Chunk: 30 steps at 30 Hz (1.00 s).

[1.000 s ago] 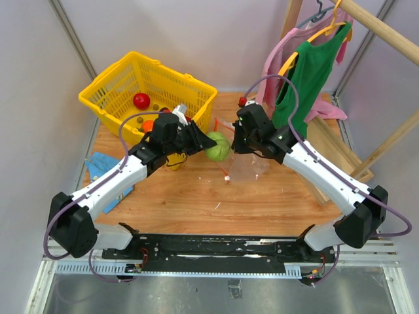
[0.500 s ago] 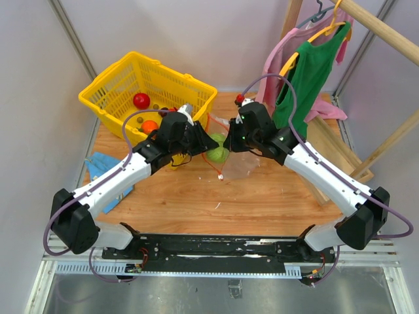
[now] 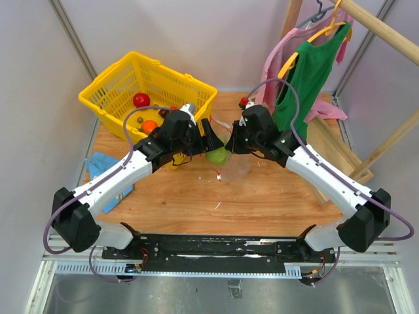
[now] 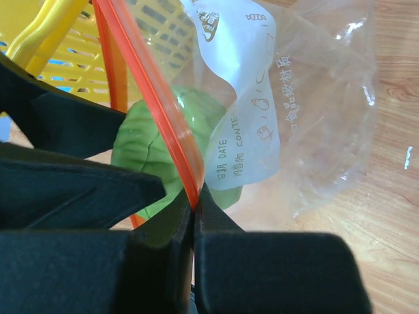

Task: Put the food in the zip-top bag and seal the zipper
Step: Place the fake vegetable in the zipper food storage bag, then pick up the fake fruit from the bin.

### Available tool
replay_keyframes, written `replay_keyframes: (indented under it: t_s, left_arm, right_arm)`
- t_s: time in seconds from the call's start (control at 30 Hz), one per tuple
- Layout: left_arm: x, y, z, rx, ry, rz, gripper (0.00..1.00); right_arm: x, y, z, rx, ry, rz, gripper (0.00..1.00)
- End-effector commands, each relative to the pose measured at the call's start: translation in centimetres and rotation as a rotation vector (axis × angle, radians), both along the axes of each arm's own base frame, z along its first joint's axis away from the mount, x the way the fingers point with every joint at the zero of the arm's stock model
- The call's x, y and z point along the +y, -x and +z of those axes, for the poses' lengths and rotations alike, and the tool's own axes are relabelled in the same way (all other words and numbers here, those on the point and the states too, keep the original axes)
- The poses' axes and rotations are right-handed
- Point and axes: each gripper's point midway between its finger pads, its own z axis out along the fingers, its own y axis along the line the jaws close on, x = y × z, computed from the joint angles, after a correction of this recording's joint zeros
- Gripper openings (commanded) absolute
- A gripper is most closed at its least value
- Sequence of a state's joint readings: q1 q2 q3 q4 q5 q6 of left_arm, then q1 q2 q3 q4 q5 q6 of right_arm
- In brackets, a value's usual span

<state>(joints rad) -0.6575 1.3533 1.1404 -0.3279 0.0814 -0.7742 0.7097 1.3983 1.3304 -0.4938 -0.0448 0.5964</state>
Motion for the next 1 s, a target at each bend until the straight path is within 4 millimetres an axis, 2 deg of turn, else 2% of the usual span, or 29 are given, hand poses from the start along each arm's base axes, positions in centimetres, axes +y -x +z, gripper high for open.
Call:
replay_keyframes:
  t_s: [0.0,0.23,0.47,0.7,0.8,0.97]
  left_arm:
    - [-0.9,0.0,5.1,-0.125,0.048,-0.039,0.82]
    - [1.6,-0.2,7.7,-0.214,-0.059,-0.004,0.87]
    - [3.9,-0.2,6.5,-0.207,-0.172,0.051,0.84]
    - [3.2,1.1,4.6,-0.162,-0.186,-0.039,0.83]
    - [3.4,0.9,3.8,-0.142,-0.213,-0.032,0.82]
    - [4.3,-0.1,6.8,-0.229,-0.257,-0.011,0.82]
  right_arm:
    - [-0.5,-0.4,0.8,-0.008,-0.049,-0.028,0.01]
    - [-0.9,-0.4,0.7,-0.012,-0.063,-0.035,0.01]
    - [-1.2,-0.4,1.1,-0.032,-0.081,-0.036,0.01]
    - [-1.6,-0.3,1.2,-0.036,-0.081,-0.047,0.01]
    - [-2.0,-0.4,1.4,-0.047,-0.078,-0.055,0.01]
    - [-3.3,-0.4,1.3,-0.07,-0.037,-0.086,0.01]
